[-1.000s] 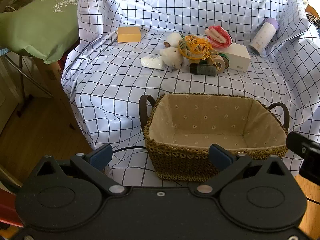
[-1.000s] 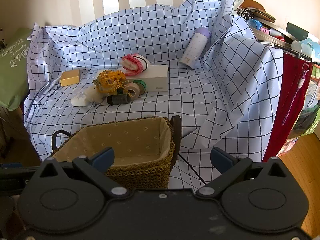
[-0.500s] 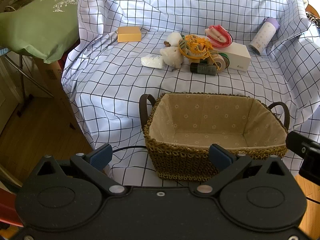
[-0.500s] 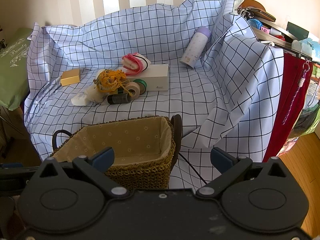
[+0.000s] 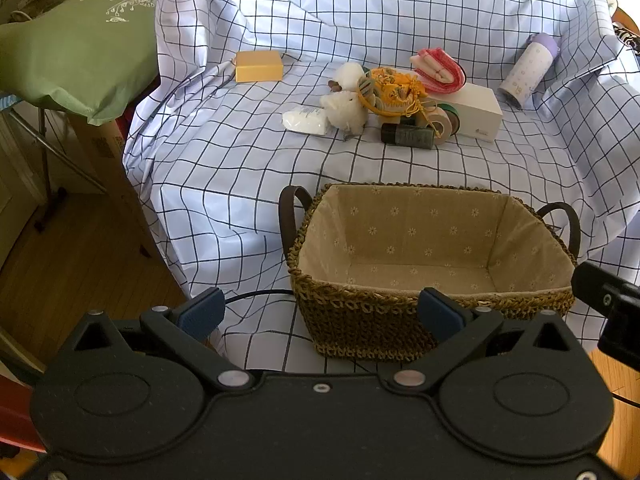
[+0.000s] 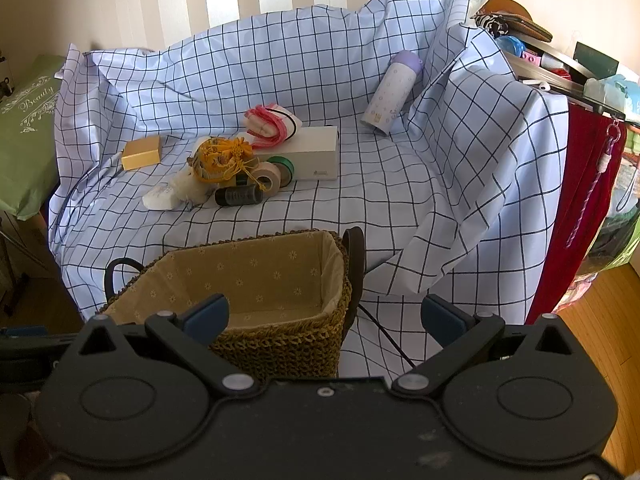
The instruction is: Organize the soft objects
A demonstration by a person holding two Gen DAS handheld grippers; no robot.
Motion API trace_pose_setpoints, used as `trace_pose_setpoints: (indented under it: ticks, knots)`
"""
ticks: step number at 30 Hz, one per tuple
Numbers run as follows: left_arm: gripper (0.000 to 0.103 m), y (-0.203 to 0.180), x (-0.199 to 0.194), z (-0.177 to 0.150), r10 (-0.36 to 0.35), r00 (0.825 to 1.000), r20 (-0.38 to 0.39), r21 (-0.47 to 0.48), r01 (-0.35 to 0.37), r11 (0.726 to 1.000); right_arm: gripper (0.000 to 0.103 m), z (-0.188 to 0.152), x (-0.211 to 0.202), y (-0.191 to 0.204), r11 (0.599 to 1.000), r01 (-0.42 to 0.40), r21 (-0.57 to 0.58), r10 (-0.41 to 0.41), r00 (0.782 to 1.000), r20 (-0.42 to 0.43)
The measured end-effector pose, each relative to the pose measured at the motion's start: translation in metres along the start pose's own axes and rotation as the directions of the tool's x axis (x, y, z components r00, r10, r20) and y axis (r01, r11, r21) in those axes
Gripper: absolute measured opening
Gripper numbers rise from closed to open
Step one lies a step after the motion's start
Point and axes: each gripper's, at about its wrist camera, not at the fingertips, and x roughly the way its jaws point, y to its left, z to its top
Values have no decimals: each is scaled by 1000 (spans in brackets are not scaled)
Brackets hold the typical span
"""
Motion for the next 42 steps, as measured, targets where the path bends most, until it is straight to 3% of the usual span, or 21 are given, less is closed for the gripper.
trace_pose_setpoints:
  ticks: [33, 37, 42]
  knots:
    - [100, -9, 1, 0, -13, 1000, -20, 30, 13, 999, 103, 1, 17, -9, 999, 9, 36, -6, 996, -91]
    - [99, -10, 0, 3, -23, 1000, -8, 42, 24, 999, 103, 1, 17, -11, 999, 8, 41, -5, 996, -87]
    - [99, 0, -3, 17, -11, 997, 73, 35, 8, 999, 103, 8, 17, -15, 999, 2, 48, 0, 999, -54]
